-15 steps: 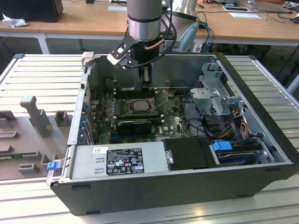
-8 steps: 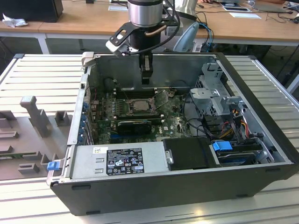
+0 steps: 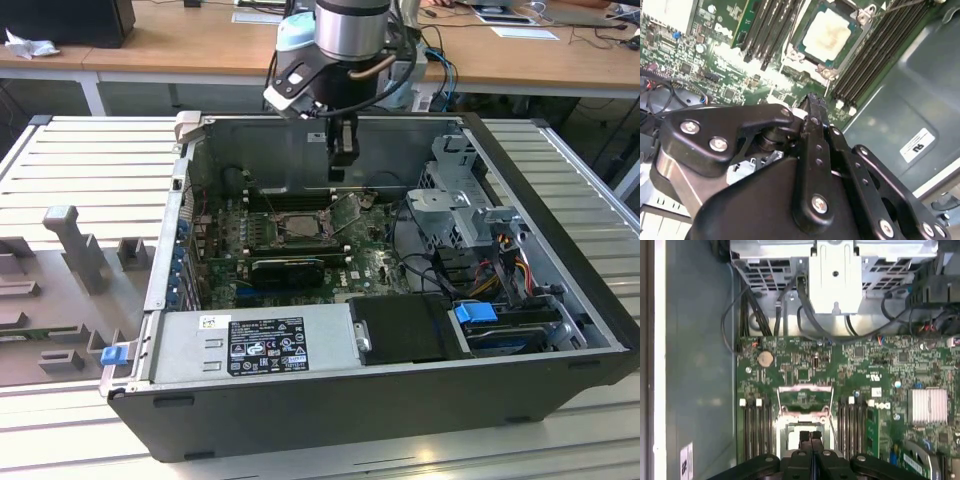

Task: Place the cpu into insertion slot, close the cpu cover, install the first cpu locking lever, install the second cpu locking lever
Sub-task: 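Close the cpu cover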

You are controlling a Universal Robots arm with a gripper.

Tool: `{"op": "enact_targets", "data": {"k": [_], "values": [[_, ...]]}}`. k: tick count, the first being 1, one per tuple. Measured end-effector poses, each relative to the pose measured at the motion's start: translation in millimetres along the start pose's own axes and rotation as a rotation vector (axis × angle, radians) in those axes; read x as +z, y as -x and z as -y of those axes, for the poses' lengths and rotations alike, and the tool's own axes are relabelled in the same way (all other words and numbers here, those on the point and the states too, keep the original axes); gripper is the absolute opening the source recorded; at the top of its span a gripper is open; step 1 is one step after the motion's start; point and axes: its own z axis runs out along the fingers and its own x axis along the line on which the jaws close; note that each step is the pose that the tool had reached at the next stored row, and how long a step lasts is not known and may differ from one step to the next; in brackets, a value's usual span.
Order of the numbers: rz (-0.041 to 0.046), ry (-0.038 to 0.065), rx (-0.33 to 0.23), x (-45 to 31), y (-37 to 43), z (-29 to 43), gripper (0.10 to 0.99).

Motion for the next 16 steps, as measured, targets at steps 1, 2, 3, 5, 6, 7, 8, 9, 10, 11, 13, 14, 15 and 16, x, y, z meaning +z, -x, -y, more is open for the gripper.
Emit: {"op": "enact_targets", "data": {"k": [1,2,3,5,6,7,8,9,10,11,13,14,15,16], "values": [[0.0002,-0.001,0.0,1.5,-0.1,-5.8,0.106],[0.0005,-0.003,0.0,3.2,-0.2,-12.6,0.106],[0.0008,-0.003,0.0,3.8,-0.2,-16.1,0.106],[0.0025,-0.004,0.0,4.7,-0.2,-24.0,0.106],[0.0022,-0.004,0.0,5.3,-0.3,-26.4,0.106],[0.0022,-0.004,0.0,5.8,-0.4,-28.4,0.106],[0.0025,-0.005,0.0,8.1,-0.4,-33.6,0.106],[0.0024,-0.006,0.0,10.4,-0.4,-36.3,0.106],[0.0025,-0.006,0.0,12.4,-0.4,-38.7,0.106],[0.0024,-0.006,0.0,14.4,-0.4,-40.6,0.106],[0.0024,-0.008,0.0,18.0,-0.5,-44.6,0.106],[0.0024,-0.009,0.0,19.3,-0.6,-46.7,0.106],[0.0024,-0.009,0.0,21.0,-0.8,-49.3,0.106],[0.0024,-0.01,0.0,21.7,-0.9,-50.9,0.106]]}}
